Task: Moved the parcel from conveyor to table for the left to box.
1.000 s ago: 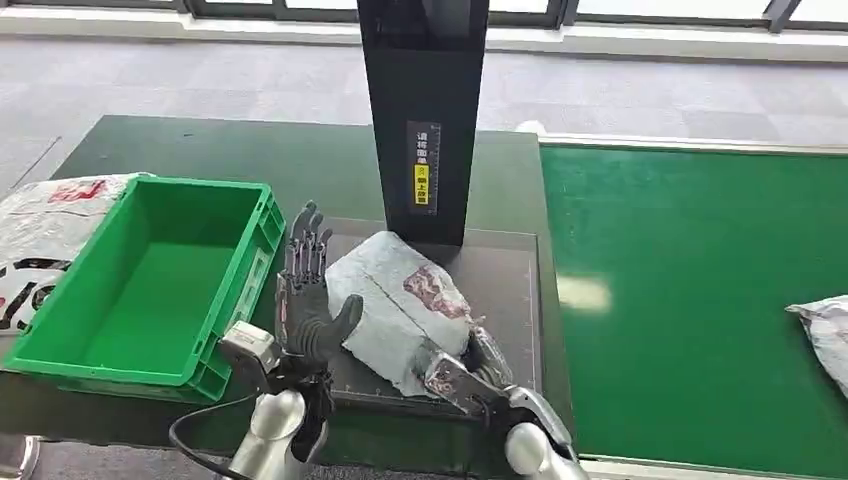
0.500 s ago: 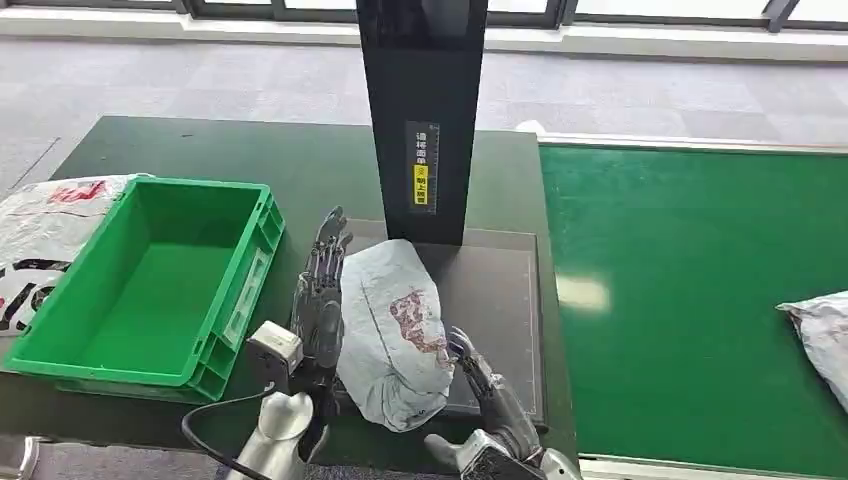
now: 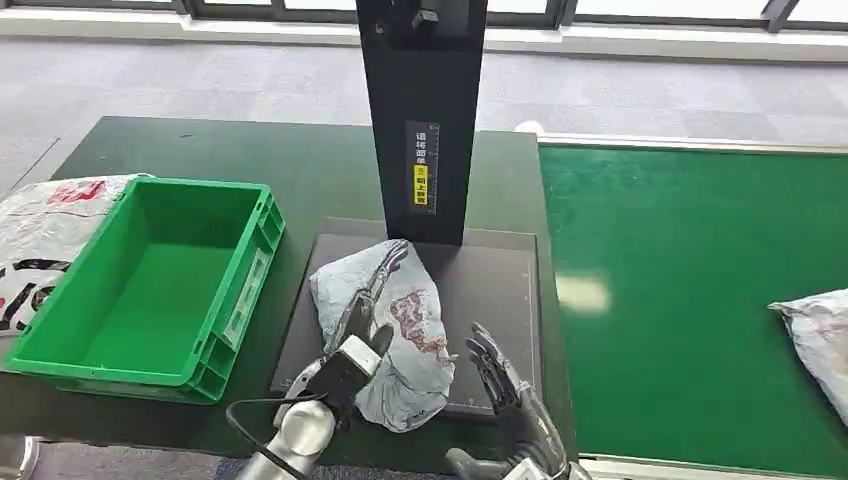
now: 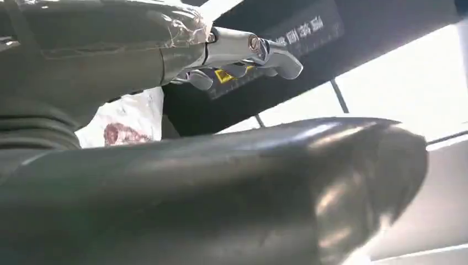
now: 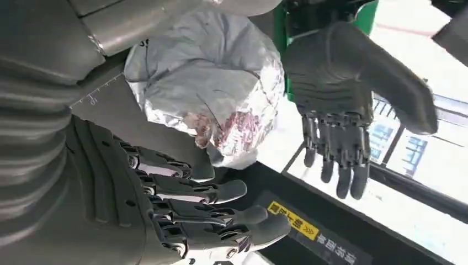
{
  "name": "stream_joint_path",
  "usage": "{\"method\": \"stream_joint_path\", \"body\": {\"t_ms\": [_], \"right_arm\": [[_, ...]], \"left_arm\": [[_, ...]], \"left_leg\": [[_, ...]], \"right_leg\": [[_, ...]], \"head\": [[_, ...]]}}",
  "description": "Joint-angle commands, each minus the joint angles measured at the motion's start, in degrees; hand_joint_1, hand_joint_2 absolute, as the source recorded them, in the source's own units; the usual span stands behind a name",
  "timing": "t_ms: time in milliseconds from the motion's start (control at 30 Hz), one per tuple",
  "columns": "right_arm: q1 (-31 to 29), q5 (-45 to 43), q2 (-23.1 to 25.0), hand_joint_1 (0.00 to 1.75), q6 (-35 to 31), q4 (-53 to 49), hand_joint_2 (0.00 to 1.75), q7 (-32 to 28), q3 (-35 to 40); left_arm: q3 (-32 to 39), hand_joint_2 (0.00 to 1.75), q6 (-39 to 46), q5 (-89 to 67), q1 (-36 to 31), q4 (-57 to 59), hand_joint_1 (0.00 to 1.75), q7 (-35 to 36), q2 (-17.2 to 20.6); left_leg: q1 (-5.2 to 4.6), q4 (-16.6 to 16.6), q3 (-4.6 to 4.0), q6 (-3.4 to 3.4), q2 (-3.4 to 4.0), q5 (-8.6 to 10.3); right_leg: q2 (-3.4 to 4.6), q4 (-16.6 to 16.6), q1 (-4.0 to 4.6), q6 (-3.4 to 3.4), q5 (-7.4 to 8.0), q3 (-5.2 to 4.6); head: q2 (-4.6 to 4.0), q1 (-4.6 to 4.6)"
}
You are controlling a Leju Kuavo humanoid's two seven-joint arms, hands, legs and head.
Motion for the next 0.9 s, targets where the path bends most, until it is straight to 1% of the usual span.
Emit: {"method": "stream_joint_path", "body": {"t_ms": [33, 67, 100, 167, 333, 367, 400, 467, 533, 633, 767, 833, 900], "right_arm": [[1.11, -1.74, 1.32, 0.0, 0.84, -6.01, 1.75, -4.67, -2.74], [0.93, -2.55, 1.48, 0.0, 1.22, -6.36, 1.75, -4.92, -3.34], [0.59, -2.97, 1.55, 0.0, 1.82, -6.36, 1.75, -5.13, -3.99], [-0.26, -3.68, 2.01, 0.0, 2.95, -5.74, 1.75, -5.95, -4.75], [-0.48, -3.67, 2.24, 0.0, 3.1, -5.48, 1.75, -6.08, -4.91], [-1.06, -3.65, 2.15, 0.0, 2.98, -4.99, 1.75, -6.04, -4.86], [-1.97, -3.76, 1.9, 0.0, 2.84, -4.54, 1.75, -6.02, -5.01], [-2.94, -4.3, 1.75, 0.0, 2.49, -3.98, 1.75, -5.76, -5.44], [-2.96, -4.35, 1.7, 0.0, 2.46, -4.02, 1.75, -5.74, -5.58], [-2.66, -4.37, 1.97, 0.0, 2.16, -4.4, 1.75, -5.65, -5.71], [-2.59, -4.38, 1.96, 0.0, 2.17, -4.48, 1.75, -5.59, -5.7], [-2.91, -4.57, 1.9, 0.0, 2.36, -4.22, 1.75, -5.58, -5.84], [-3.01, -4.63, 1.95, 0.0, 2.41, -4.11, 1.75, -5.59, -5.92]], "left_arm": [[-4.95, 1.75, 6.07, -17.13, -3.36, 8.82, 0.0, 10.74, 4.39], [-5.2, 1.75, 5.96, -20.83, -4.26, 10.94, 0.0, 13.0, 5.05], [-6.15, 1.75, 6.92, -26.83, -5.76, 14.26, 0.0, 16.71, 6.0], [-6.24, 1.75, 6.63, -33.23, -7.27, 18.69, 0.0, 19.69, 6.5], [-5.62, 1.75, 7.05, -33.72, -7.23, 19.5, 0.0, 19.07, 6.36], [-8.31, 1.75, 6.57, -41.07, -7.05, 19.67, 0.0, 25.74, 7.68], [-8.58, 1.75, 6.14, -43.81, -6.29, 19.95, 0.0, 27.06, 8.4], [-8.32, 1.75, 6.19, -48.66, -4.6, 21.08, 0.0, 28.4, 9.22], [-8.23, 1.75, 6.51, -48.93, -4.15, 21.12, 0.0, 28.23, 9.33], [-8.05, 1.75, 5.96, -53.84, -3.0, 19.69, 0.0, 31.5, 9.38], [-7.79, 1.75, 5.42, -54.75, -2.51, 19.13, 0.0, 31.96, 9.37], [-7.88, 1.75, 4.0, -57.34, -1.3, 17.82, 0.0, 33.32, 9.42], [-7.62, 1.75, 3.8, -57.73, -0.71, 17.12, 0.0, 33.33, 9.34]], "left_leg": [[-0.02, -0.21, 0.08, 0.09, -0.1, 0.11], [-0.04, -0.14, 0.04, 0.07, -0.09, 0.07], [-0.03, -0.09, 0.05, 0.05, -0.06, 0.05], [-0.01, -0.12, 0.07, 0.05, -0.1, 0.08], [0.01, -0.13, 0.0, 0.06, 0.01, 0.07], [-0.02, -0.1, -0.02, 0.05, -0.02, 0.06], [0.0, -0.15, 0.0, 0.07, -0.03, 0.09], [-0.02, -0.17, 0.1, 0.05, 0.12, 0.04], [-0.02, -0.25, 0.16, 0.07, 0.22, 0.05], [-0.02, -0.22, 0.14, 0.05, 0.09, 0.06], [-0.01, -0.28, 0.18, 0.08, 0.17, 0.09], [-0.01, -0.18, 0.24, 0.05, 0.09, 0.03], [-0.02, -0.25, 0.31, 0.08, 0.2, 0.05]], "right_leg": [[-0.21, -0.17, 0.02, -0.15, 0.05, 0.11], [-0.16, -0.09, -0.01, -0.12, 0.02, 0.05], [-0.11, -0.04, -0.01, -0.08, 0.01, 0.04], [-0.15, -0.1, 0.02, -0.09, 0.03, 0.1], [-0.06, -0.11, 0.03, -0.1, 0.07, 0.1], [-0.08, -0.06, 0.0, -0.08, 0.04, 0.08], [-0.12, -0.13, 0.03, -0.11, 0.06, 0.12], [0.07, -0.12, 0.0, -0.08, 0.06, 0.16], [0.14, -0.17, 0.0, -0.1, 0.09, 0.22], [0.02, -0.13, 0.0, -0.09, 0.05, 0.25], [0.07, -0.2, 0.01, -0.11, 0.1, 0.32], [0.02, -0.09, -0.01, -0.05, 0.02, 0.43], [0.11, -0.16, -0.01, -0.08, 0.08, 0.45]], "head": [[0.0, 0.0], [0.0, 0.0], [0.0, 0.0], [0.0, 0.0], [0.0, 0.0], [0.0, 0.0], [0.0, 0.0], [0.0, 0.0], [0.0, 0.0], [0.0, 0.0], [0.0, 0.0], [0.0, 0.0], [0.0, 0.0]]}}
